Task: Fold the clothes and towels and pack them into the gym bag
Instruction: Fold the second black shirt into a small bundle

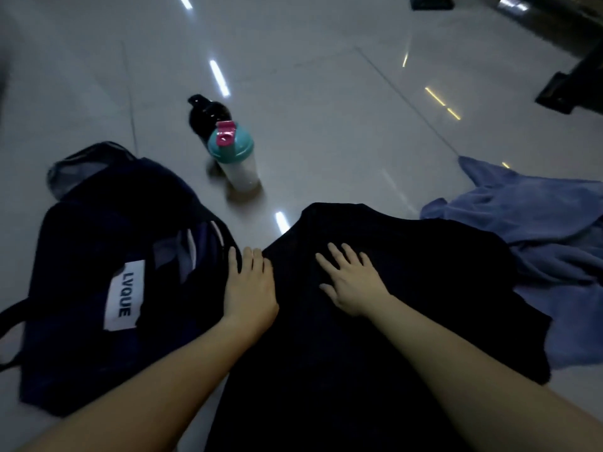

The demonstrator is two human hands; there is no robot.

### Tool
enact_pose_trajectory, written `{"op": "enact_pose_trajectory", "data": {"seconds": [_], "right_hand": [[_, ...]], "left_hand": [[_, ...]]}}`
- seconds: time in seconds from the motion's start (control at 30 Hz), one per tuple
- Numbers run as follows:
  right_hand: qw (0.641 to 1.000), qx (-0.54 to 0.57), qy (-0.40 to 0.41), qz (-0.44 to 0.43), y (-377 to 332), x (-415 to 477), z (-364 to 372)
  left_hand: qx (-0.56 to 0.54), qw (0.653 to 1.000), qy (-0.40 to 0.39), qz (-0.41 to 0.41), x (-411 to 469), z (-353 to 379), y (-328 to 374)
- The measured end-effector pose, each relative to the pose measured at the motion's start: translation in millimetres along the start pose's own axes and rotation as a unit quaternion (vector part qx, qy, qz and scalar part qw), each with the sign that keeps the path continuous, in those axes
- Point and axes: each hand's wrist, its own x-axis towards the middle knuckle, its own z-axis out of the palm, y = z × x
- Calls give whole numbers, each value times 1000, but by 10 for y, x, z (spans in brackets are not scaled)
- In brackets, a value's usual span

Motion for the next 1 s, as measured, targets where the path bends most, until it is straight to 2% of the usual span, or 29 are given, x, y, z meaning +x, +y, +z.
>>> {"op": "enact_pose_trajectory", "data": {"seconds": [0.17, 0.33, 0.5, 0.7, 0.83, 0.93, 1.0], "right_hand": [[997, -8, -62, 35, -84, 82, -81], [996, -5, -80, 48, -138, 144, -169], [996, -13, -79, 43, -88, 177, -140], [994, 3, -95, 48, -76, 200, -175], [992, 15, -118, 46, -70, 226, -238], [991, 28, -123, 44, -55, 226, -267], [991, 33, -125, 45, -44, 215, -281]], "left_hand": [[102, 992, -68, 15, -140, 321, -474], [104, 992, -66, 24, -59, 457, -793], [120, 987, -98, 37, 1, 509, -890], [134, 982, -131, -33, 116, 486, -1098], [132, 977, -161, -46, 139, 487, -1230], [175, 960, -194, -98, 198, 409, -1212], [165, 960, -188, -124, 258, 266, -1107]]}}
